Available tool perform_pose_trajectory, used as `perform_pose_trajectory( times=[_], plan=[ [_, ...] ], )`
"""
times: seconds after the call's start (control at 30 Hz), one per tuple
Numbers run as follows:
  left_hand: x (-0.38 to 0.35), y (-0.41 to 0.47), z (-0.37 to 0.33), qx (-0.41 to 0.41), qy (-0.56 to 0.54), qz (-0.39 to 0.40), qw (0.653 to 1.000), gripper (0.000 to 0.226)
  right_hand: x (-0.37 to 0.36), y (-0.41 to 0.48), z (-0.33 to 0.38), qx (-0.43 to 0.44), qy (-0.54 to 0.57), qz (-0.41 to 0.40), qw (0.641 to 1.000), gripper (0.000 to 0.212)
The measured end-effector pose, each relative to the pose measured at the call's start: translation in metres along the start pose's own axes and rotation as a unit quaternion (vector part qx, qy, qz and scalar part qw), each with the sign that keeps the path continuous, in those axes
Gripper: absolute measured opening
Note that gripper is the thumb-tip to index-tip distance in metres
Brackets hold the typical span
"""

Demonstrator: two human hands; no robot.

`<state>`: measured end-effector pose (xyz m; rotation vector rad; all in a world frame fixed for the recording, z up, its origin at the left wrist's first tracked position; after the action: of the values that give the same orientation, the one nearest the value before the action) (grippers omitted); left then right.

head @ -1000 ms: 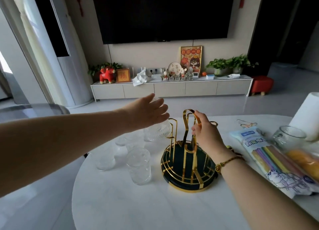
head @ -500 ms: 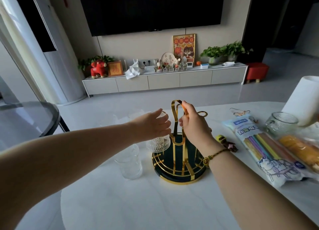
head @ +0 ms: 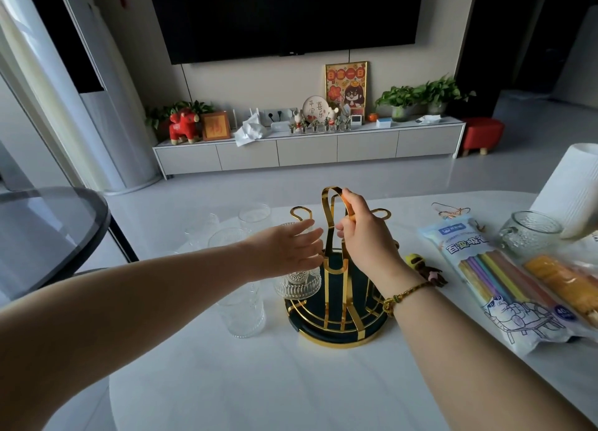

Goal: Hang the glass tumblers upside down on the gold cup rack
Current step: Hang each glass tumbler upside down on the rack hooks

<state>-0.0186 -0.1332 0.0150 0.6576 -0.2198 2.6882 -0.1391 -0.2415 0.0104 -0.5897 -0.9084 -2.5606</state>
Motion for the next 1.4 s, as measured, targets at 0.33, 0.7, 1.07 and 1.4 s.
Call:
perform_pose_trajectory(
  times=[0.33, 0.7, 1.07, 1.4],
  plan=[
    [0.018, -0.019, 0.003, 0.049, -0.070, -0.179, 0.980, 0.061, 0.001, 0.003, 0.003, -0.017, -0.003, 0.021, 1.000, 0.042],
    [0.008, -0.086, -0.069, 0.696, -0.438, -0.179, 0.541, 0.053, -0.010, 0.030, 0.026, -0.047, -0.048, 0.016, 0.998, 0.042],
    [-0.038, -0.071, -0.127, 0.777, -0.555, -0.119, 0.273, 0.109, -0.019, 0.033, 0.025, -0.029, -0.077, -0.028, 0.996, 0.035],
    [-0.054, -0.066, -0.139, 0.796, -0.523, -0.142, 0.269, 0.083, -0.024, 0.036, 0.019, -0.017, -0.064, -0.050, 0.997, 0.033]
  ],
)
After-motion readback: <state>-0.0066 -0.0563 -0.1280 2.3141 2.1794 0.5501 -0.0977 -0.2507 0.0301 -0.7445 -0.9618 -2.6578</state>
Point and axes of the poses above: each hand's wrist, its own y-axis towards the middle knuckle, its own x-axis out of the back of the hand, z = x × y, the point moved 1 cm from there along y, towards the middle knuckle, and after that the axes turned 15 degrees about -z, right-handed, at the moved point
